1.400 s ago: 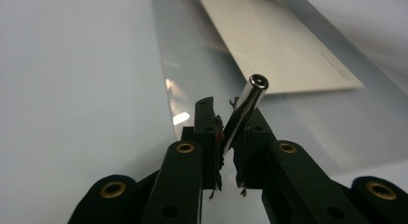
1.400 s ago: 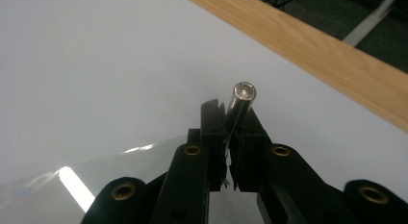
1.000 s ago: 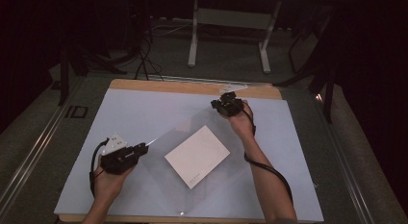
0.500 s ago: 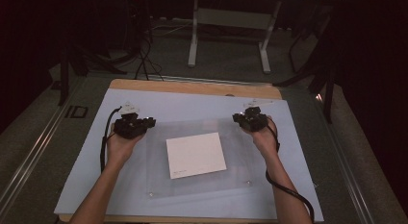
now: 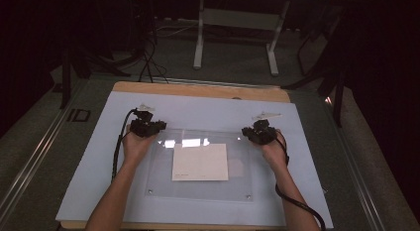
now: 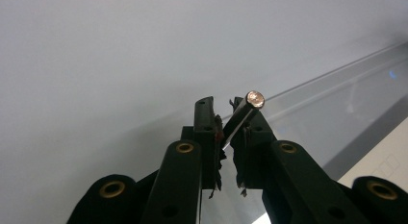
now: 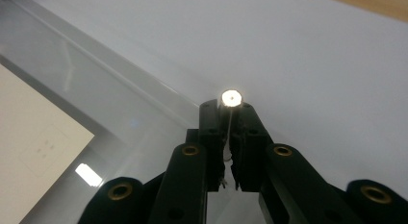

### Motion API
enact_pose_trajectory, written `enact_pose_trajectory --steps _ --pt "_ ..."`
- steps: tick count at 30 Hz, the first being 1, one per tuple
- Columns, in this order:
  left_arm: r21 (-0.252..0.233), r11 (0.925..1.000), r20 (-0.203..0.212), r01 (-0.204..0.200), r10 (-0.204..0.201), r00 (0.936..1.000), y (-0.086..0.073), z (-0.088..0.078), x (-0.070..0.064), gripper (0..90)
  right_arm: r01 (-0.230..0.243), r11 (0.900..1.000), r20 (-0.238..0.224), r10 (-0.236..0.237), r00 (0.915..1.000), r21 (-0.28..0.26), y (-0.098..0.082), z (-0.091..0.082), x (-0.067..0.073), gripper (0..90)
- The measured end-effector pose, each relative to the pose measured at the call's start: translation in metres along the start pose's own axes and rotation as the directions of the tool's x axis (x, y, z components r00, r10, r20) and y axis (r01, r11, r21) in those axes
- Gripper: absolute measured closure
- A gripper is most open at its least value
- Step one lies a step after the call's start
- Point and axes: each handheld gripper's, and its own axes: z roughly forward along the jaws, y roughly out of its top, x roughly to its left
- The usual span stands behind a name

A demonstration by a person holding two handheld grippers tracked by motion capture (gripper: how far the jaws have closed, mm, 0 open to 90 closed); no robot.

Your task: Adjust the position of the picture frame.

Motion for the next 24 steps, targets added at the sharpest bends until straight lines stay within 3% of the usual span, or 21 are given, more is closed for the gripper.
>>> enact_pose_trajectory --steps 5,8,13,24 --pt "0.022 0.9997 -0.019 -0.004 0.004 0.9998 -0.002 0.003 0.000 81.5 -0.030 1.000 -0.014 0.030 0.9995 0.003 -0.005 0.010 -0.003 84.1" --pt "0.035 0.9994 -0.017 0.002 -0.001 0.9998 -0.007 0.004 0.001 81.9 -0.021 1.000 -0.014 0.021 0.9997 0.017 -0.007 0.014 -0.003 84.4" --pt "0.023 0.9997 -0.018 0.003 -0.002 0.9998 -0.009 0.005 0.001 81.9 -0.046 0.999 -0.021 0.047 0.9987 0.011 -0.011 0.018 -0.004 84.3" --pt "0.008 0.9998 -0.027 0.016 -0.016 0.9995 -0.011 0.005 0.000 81.6 -0.041 0.999 -0.030 0.041 0.9987 0.006 -0.012 0.019 -0.005 84.3"
